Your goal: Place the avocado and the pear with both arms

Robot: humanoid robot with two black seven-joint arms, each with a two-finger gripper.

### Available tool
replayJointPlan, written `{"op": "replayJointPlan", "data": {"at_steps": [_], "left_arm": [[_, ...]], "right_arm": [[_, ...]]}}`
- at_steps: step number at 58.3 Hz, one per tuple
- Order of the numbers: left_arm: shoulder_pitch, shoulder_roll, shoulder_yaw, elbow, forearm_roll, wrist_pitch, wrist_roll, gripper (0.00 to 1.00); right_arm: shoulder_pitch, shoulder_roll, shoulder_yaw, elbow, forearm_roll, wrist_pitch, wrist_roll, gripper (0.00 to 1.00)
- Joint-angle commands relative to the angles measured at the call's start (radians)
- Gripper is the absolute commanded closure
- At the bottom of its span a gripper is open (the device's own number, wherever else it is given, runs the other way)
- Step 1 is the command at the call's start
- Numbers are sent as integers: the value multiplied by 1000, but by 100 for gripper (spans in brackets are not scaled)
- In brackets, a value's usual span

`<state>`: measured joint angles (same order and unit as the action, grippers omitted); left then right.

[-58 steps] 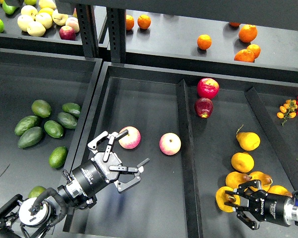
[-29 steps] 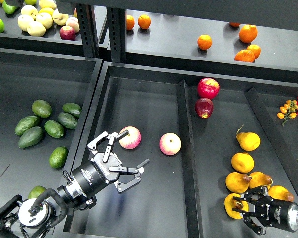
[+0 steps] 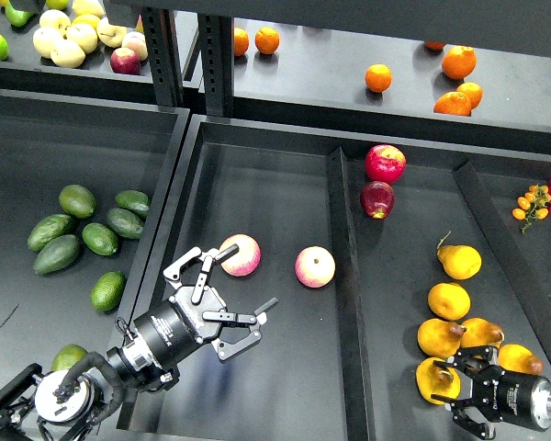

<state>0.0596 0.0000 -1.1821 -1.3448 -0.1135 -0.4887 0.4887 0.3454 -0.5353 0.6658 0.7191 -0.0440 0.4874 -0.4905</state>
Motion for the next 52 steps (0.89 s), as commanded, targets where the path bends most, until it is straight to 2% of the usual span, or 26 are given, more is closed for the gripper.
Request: {"op": "replayJointPlan", "data": {"at_steps": [1,8,29,42,52], "left_arm": [[2,0,1,-1,0,0,0,2],[2,0,1,-1,0,0,0,2],[9,0,1,-2,0,0,0,2],[11,0,1,-4,0,0,0,2],[9,0,-4,-1,0,0,0,2]], "right_arm": [[4,-9,3,20,7,1,2,5],[4,-32,14,62,15,1,2,2],[9,-19,198,149,67,1,2,1],[18,113,376,154,107,1,2,1],[14,265,501,151,104,1,2,1]]}}
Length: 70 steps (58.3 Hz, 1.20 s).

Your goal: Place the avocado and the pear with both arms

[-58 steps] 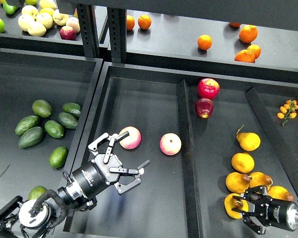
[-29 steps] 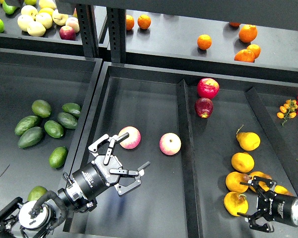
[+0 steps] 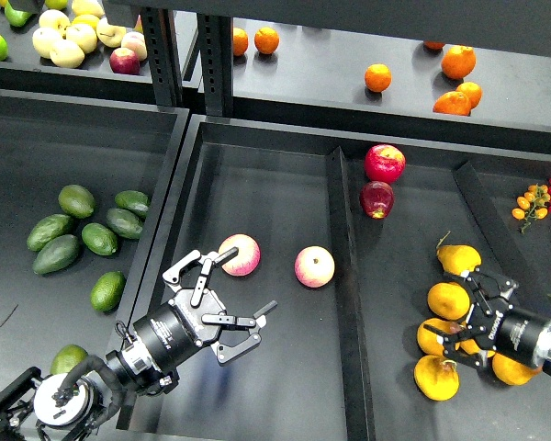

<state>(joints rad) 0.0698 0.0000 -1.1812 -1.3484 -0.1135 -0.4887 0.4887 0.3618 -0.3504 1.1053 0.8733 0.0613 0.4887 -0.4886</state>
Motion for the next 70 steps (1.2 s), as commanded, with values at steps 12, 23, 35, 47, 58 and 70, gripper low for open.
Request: {"op": "replayJointPlan", "data": {"at_steps": [12,23,35,47,58,70], "left_arm": [[-27,0,-6,41,2,0,0,2],[-113,0,-20,147,2,0,0,2],[-174,0,-28,230,-3,0,0,2],[-226,0,-28,333,-12,0,0,1],[-243,0,-28,433,-64,0,0,1],[-245,0,-28,405,-152,0,0,1]], "right_arm": [[-15,203,74,-5,15,0,0,1],[-69,332,148,4,37,0,0,1],[-185,350,278,7,38,0,0,1],[-284,350,298,39,40,0,0,1],[-334,350,258,118,43,0,0,0],[-369,350,208,220,46,0,44,0]]}}
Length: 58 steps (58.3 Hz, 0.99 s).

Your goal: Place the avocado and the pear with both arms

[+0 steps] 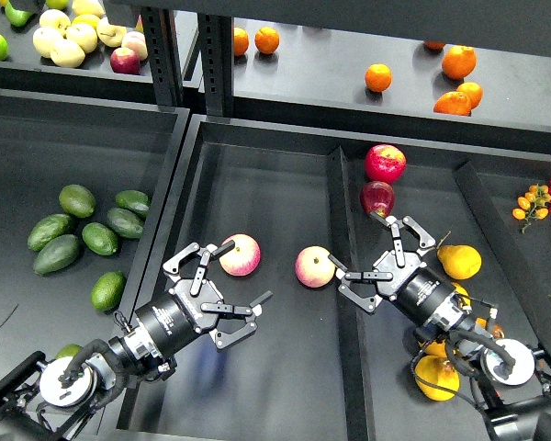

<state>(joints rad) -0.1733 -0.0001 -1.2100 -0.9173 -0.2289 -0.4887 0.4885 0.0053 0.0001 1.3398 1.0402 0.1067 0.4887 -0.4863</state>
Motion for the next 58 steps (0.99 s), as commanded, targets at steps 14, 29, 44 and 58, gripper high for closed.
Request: {"op": "replayJointPlan", "data": {"at_steps": [14,29,44,58], "left_arm": [[1,0,-22,-140,-38,0,0,1],[47,0,-36,-290,-36,0,0,1],[87,0,-25,-307,-33,0,0,1],[87,0,7,-301,-33,0,0,1]], "right_arm": [[-27,0,-37,184,1,0,138,0],[-87,0,-40,274,5,-28,138,1],[-119,0,-65,273,5,-25,138,0],[-120,0,-68,274,21,-21,140,0]]}}
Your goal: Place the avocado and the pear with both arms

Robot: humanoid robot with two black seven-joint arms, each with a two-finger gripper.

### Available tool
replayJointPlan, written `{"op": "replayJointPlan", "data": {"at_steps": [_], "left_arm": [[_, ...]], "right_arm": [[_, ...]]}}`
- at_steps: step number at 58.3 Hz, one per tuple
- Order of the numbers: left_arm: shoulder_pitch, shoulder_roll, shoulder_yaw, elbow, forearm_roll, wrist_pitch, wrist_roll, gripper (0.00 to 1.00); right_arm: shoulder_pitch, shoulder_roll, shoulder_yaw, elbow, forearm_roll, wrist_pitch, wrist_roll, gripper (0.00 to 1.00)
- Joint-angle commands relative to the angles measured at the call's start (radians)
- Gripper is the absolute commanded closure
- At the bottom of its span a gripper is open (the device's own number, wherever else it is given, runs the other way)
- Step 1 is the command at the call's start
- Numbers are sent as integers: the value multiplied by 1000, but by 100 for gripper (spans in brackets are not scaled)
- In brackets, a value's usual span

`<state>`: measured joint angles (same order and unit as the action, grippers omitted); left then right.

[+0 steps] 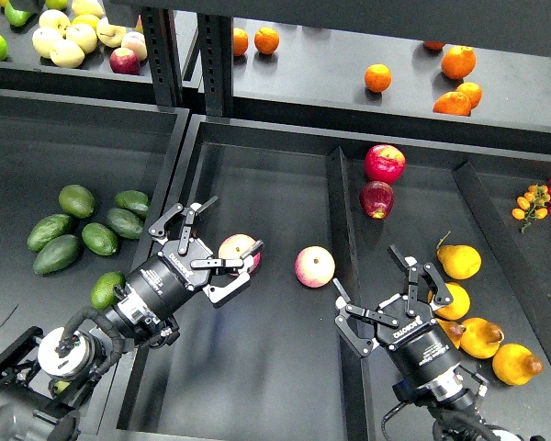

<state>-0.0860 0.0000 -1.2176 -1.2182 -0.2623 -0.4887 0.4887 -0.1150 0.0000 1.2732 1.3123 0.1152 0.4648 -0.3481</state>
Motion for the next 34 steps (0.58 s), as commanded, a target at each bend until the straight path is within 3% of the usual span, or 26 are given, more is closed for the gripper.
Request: {"op": "replayJointPlan", "data": {"at_steps": [1,34], "left_arm": [[0,0,17,0,0,0,0,1],[25,0,23,0,-2,0,0,1]], "right_arm": [[0,0,-2,2,14,3,0,0],[-2,0,-11,2,70,5,1,0]]}}
